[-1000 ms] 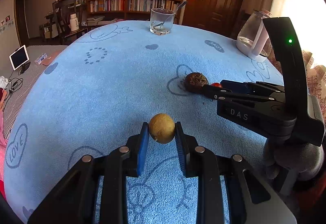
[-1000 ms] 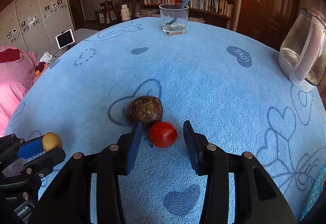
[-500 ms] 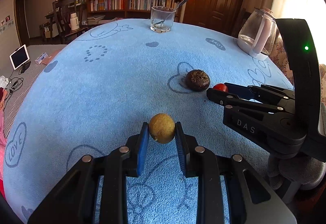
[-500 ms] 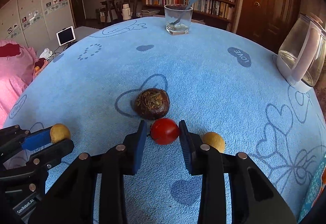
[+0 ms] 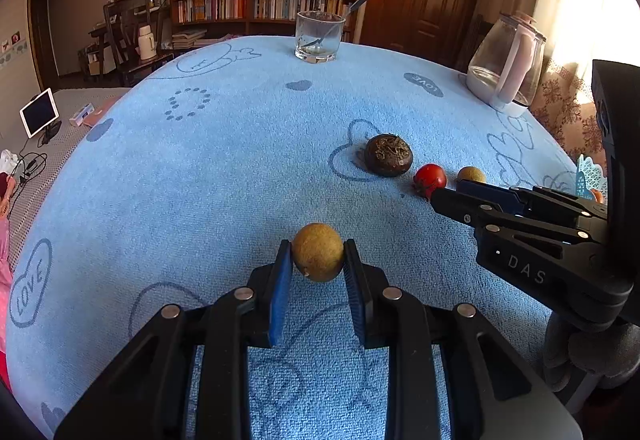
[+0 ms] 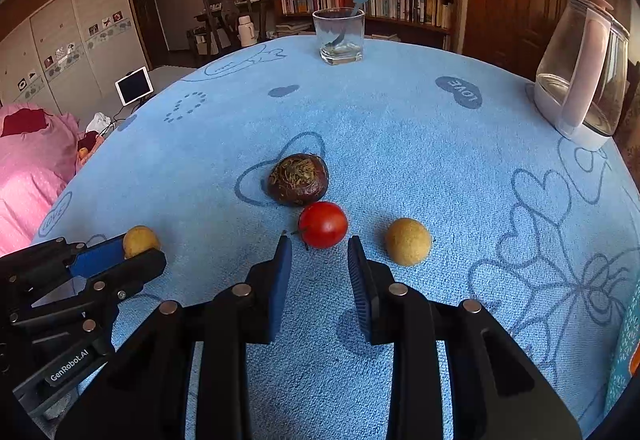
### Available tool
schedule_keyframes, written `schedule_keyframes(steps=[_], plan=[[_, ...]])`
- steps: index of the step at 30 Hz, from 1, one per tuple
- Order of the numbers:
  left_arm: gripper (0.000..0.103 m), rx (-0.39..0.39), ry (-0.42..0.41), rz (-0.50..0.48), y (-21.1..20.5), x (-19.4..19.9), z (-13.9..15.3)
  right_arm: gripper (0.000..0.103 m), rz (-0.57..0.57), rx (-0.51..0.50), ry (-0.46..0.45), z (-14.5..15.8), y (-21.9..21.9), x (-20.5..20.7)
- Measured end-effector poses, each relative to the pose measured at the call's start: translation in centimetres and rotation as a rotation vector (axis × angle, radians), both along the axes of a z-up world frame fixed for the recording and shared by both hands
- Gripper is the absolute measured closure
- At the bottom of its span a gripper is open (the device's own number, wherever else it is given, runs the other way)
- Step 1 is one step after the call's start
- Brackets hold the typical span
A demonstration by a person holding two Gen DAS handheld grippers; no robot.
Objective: Organize fruits
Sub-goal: 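Grasp the red tomato with the right tool while the left tool holds the tan fruit, then lower the red tomato into the basket with the right tool while the left tool holds the tan fruit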
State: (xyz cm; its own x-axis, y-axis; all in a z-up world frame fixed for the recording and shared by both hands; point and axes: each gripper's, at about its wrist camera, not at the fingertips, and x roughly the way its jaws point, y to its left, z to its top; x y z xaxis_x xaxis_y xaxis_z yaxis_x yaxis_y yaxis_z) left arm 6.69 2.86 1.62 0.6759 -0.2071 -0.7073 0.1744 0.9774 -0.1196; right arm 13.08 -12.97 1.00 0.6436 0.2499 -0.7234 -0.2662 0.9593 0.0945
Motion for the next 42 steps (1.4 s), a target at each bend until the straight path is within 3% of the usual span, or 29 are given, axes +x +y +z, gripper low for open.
schedule_keyframes(steps=[13, 15, 17, 22, 24, 42], plan=[[0.077, 0.003, 0.003, 0.0, -0.1, 0.0, 0.1, 0.071, 0.004, -0.02, -0.005, 0.5, 1.1, 1.5], [0.077, 0.003, 0.003, 0.0, -0.1, 0.0, 0.0, 0.062, -0.01, -0.028, 0.022, -0.1, 1.2, 2.5], [0.077, 0.001, 0.004, 0.001, -0.1, 0.0, -0.1, 0.062, -0.019, -0.014, 0.056, -1.0, 1.2, 3.3], [0.077, 0.0, 0.012, 0.0, -0.1, 0.0, -0.3, 0.065, -0.022, -0.035, 0.034, -1.0, 1.3, 2.9], [0.077, 0.001, 0.011, 0.002, -0.1, 0.0, -0.3, 0.07, -0.026, -0.031, 0.025, -0.9, 1.1, 2.5], [0.077, 0.015, 0.002, -0.005, -0.6, -0.4, -0.1, 0.07, -0.074, 0.069, -0.033, 0.7, -3.6, -7.0]])
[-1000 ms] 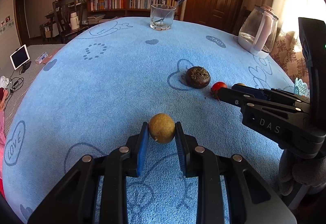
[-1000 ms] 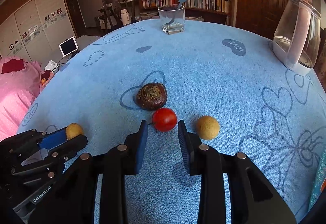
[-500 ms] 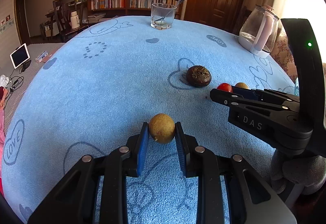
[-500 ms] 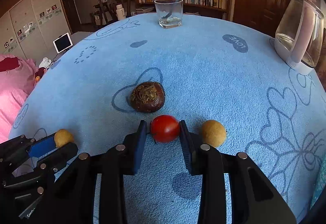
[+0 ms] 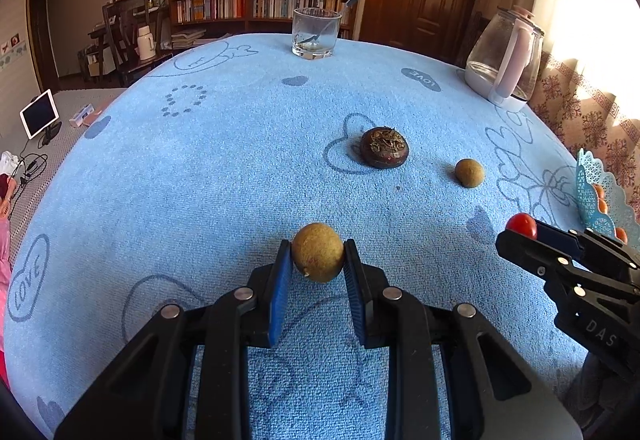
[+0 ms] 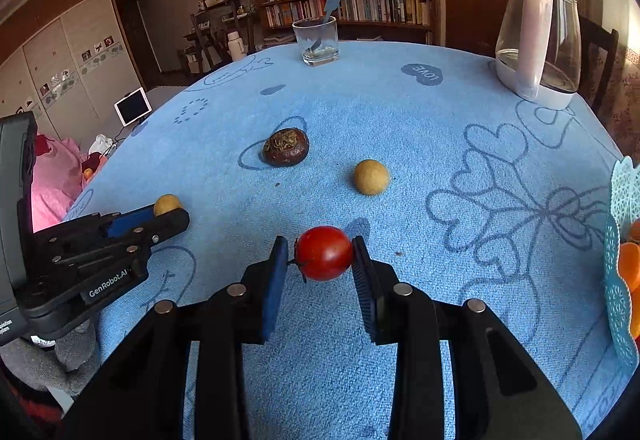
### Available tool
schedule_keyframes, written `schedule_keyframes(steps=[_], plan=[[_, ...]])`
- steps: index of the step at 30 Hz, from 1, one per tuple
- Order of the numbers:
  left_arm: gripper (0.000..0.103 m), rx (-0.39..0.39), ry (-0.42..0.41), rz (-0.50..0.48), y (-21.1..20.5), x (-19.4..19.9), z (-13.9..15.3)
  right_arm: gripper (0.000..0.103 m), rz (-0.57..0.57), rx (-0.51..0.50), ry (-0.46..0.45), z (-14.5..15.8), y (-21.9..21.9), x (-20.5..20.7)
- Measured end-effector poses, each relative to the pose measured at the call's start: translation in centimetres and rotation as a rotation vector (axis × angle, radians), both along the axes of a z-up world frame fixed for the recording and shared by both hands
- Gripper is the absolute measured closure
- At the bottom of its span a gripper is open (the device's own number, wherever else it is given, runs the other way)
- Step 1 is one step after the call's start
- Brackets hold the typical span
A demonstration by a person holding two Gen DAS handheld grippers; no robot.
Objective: Organize fruits
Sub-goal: 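Lower the red tomato into the basket with the right tool while the left tool holds the tan fruit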
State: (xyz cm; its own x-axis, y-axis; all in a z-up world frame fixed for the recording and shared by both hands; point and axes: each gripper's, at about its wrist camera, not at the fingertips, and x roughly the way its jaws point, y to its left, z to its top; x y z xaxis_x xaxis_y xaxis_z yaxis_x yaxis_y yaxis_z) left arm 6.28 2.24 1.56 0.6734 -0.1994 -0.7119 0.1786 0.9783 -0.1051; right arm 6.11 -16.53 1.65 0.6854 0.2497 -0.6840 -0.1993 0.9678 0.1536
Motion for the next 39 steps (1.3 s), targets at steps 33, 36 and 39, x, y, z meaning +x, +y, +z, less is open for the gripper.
schedule_keyframes(steps=[33, 36, 39], plan=[[0.077, 0.013, 0.022, -0.049, -4.5, -2.4, -0.1, 0.069, -0.438, 0.113, -0.162, 4.8, -19.6, -11.0], [0.077, 0.016, 0.023, -0.056, -5.0, -2.5, -0.1, 0.069, -0.484, 0.115, -0.163, 4.5, -21.4, -11.7], [0.077, 0.021, 0.027, -0.065, -5.5, -2.6, -0.1, 0.069, -0.524, 0.124, -0.156, 4.0, -22.9, -12.1]])
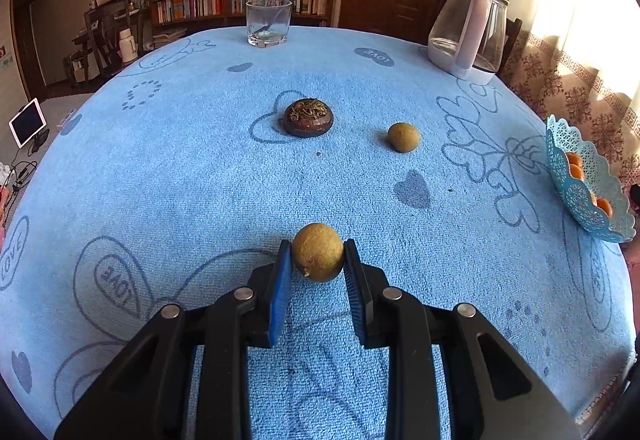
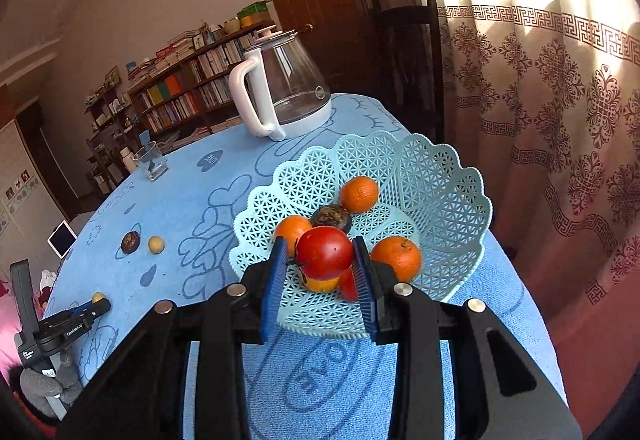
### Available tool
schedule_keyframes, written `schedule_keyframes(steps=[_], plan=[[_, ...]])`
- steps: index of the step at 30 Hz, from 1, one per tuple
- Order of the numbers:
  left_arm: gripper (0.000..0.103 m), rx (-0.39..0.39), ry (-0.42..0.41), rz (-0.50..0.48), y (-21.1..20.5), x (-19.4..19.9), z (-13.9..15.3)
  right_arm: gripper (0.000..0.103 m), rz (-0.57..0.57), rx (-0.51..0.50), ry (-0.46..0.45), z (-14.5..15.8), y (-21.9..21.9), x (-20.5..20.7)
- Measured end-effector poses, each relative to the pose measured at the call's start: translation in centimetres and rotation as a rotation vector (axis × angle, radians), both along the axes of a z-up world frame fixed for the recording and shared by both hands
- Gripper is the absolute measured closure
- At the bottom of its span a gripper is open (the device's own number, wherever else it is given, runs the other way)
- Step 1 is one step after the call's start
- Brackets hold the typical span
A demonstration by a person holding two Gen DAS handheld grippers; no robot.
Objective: Organize fruits
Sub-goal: 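Lower the red tomato into the basket with the right tool while the left tool holds the tan fruit, then open the right tool and withdraw it from the basket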
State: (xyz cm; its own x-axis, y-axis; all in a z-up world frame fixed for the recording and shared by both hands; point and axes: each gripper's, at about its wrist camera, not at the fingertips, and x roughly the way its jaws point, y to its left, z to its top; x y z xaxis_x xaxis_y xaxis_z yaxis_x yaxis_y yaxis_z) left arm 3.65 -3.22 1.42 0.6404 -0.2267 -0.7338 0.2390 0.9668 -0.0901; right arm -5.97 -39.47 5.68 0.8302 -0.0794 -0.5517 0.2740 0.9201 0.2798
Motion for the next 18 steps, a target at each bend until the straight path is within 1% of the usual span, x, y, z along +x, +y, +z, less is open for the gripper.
schedule_keyframes(steps=[8, 10, 12, 18], plan=[[0.077, 0.009, 0.005, -0.015, -0.9, -0.1, -0.2, 0.069, -0.037, 0.046, 0.023, -1.4, -1.9, 0.1], [0.077, 0.01, 0.006, -0.016, -1.0, -0.1, -0.2, 0.067, -0.049, 0.068, 0.023, -1.6, -2.3, -0.1], [0.077, 0.01, 0.006, -0.018, -1.1, -0.2, -0.2, 0.059, -0.06, 0.094, 0.012, -1.5, -2.6, -0.3], [0.077, 0.014, 0.003, -0.035, -1.8, -0.4, -0.1, 0.059, -0.078, 0.092, -0.018, -0.9, -2.8, -0.9]])
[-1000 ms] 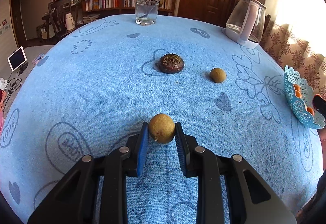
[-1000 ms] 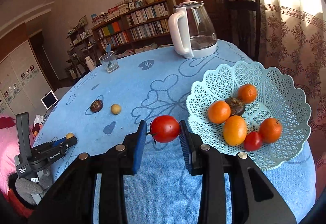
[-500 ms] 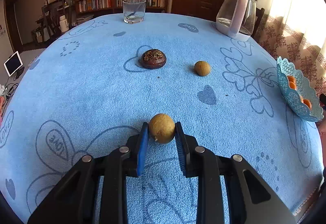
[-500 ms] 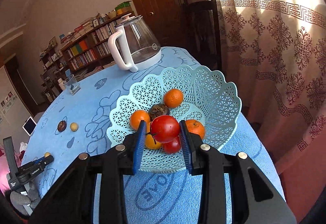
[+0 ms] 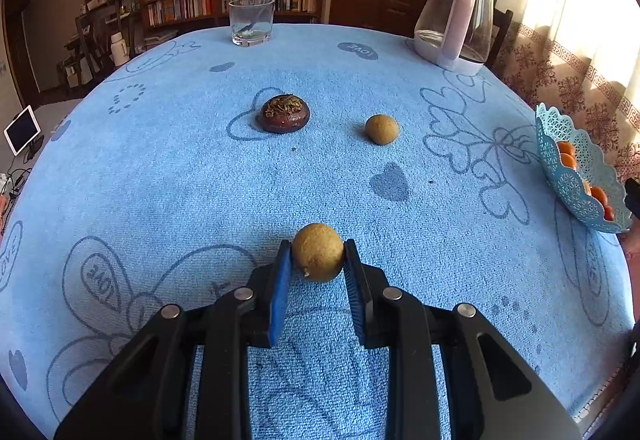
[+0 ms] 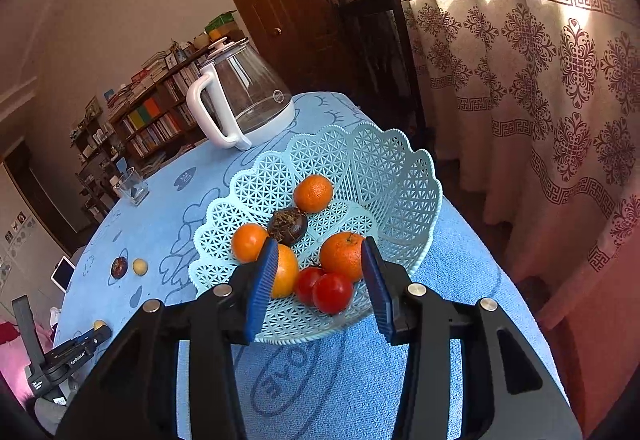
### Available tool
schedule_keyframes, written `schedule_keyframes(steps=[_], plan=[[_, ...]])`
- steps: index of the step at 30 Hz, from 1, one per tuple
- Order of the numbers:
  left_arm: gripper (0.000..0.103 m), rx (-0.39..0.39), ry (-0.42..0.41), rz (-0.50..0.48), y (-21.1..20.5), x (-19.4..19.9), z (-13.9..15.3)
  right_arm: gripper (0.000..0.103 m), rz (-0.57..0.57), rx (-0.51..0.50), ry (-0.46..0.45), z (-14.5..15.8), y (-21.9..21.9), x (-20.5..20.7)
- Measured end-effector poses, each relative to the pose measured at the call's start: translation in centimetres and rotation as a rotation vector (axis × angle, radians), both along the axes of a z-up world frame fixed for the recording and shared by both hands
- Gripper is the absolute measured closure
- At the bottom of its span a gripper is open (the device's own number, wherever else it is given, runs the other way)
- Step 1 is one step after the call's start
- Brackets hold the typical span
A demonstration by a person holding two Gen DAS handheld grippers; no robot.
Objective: Organize fruits
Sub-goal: 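Open the right tool and withdraw it from the basket, then lower the tan fruit into the basket and open the left tool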
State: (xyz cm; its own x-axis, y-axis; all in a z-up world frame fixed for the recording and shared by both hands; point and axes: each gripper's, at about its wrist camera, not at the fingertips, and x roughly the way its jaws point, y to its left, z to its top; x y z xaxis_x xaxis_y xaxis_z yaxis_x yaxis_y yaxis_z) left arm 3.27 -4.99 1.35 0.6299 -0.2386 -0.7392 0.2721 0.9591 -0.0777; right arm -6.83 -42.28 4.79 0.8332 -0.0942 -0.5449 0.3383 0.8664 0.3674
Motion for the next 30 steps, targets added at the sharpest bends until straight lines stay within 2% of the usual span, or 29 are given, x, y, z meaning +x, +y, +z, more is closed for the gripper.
schedule_keyframes(steps=[4, 10, 15, 22, 26, 30], plan=[[0.077, 0.011, -0.01, -0.038, -1.4, -0.3, 0.3, 0.056, -0.027, -0.035, -0.016, 0.2, 0.2, -0.2], [0.077, 0.025, -0.032, -0.112, -4.4, -0.8, 1.2, 0.04, -0.114, -0.14, -0.044, 0.2, 0.5, -0.4], [0.077, 0.024, -0.037, -0.179, -7.5, -1.0, 2.0, 0.028, -0.157, -0.121, -0.072, -0.1, -0.2, -1.1], [0.077, 0.021, -0.064, -0.292, -13.1, -1.8, 3.4, 0.026, -0.162, -0.117, -0.11, -0.1, -0.2, -1.9], [0.077, 0.005, -0.099, -0.361, -16.3, -2.3, 4.7, 0.021, -0.169, -0.094, -0.127, -0.1, -0.5, -2.2], [0.077, -0.018, -0.092, -0.416, -19.0, -2.0, 5.1, 0.019, -0.168, -0.071, -0.131, -0.2, -0.7, -2.3]])
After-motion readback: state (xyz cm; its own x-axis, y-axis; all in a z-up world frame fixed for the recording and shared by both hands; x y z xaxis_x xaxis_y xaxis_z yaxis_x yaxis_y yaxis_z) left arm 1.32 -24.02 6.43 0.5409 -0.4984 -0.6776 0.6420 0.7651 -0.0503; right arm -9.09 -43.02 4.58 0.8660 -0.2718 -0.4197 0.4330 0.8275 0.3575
